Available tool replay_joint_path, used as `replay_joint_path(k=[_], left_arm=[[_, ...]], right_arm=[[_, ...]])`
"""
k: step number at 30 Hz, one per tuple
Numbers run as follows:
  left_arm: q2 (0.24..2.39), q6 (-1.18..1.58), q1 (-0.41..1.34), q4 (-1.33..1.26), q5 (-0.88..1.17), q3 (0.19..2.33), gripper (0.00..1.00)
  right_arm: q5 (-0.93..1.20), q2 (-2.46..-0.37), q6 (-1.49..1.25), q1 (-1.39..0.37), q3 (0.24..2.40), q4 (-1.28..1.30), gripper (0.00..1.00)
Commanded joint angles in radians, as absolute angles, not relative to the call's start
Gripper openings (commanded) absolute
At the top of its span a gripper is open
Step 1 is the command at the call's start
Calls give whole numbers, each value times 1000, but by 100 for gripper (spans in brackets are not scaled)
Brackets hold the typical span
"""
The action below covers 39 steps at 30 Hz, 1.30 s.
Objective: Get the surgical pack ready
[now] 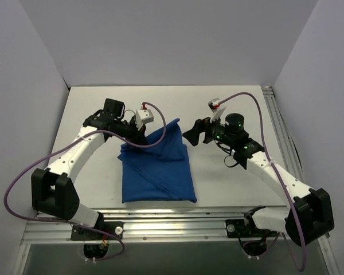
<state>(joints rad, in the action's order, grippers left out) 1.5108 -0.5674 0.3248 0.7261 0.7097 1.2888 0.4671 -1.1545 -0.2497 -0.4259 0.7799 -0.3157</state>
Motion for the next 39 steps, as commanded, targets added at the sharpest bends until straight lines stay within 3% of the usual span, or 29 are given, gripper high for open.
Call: replay_joint_path(k=[1, 8, 16, 21, 31, 34, 35, 37, 38, 39], left_arm=[[1439, -589, 318, 721, 781, 1250, 13], [1396, -549, 308, 658, 795, 1212, 13], [1416, -555, 308, 650, 782, 1218, 12], [1417, -560, 308, 650, 775, 1218, 12], [1433, -554, 308, 649, 773, 1224, 12], [1424, -557, 308, 650, 772, 1224, 12], [1420, -557, 308, 649, 770, 1223, 12], [1416, -557, 307, 650, 767, 1223, 12], [1413, -557, 307, 652, 764, 1221, 12], [1410, -558, 307, 653, 762, 1221, 12]], right_arm=[[563, -1273, -195, -426, 859, -366, 91], [538, -1423, 153, -456, 1034, -321, 88], [738, -1537, 708, -434, 1198, -146, 88], [716, -1631, 822, -451, 1308, -9, 87], [739, -1718, 828, -518, 1402, -6, 80], [747, -1736, 834, -532, 1417, 30, 72], [742, -1747, 844, -535, 1425, 60, 58], [735, -1755, 851, -543, 1453, 90, 41], [730, -1759, 851, -546, 1463, 127, 25], [723, -1759, 853, -552, 1476, 147, 21]])
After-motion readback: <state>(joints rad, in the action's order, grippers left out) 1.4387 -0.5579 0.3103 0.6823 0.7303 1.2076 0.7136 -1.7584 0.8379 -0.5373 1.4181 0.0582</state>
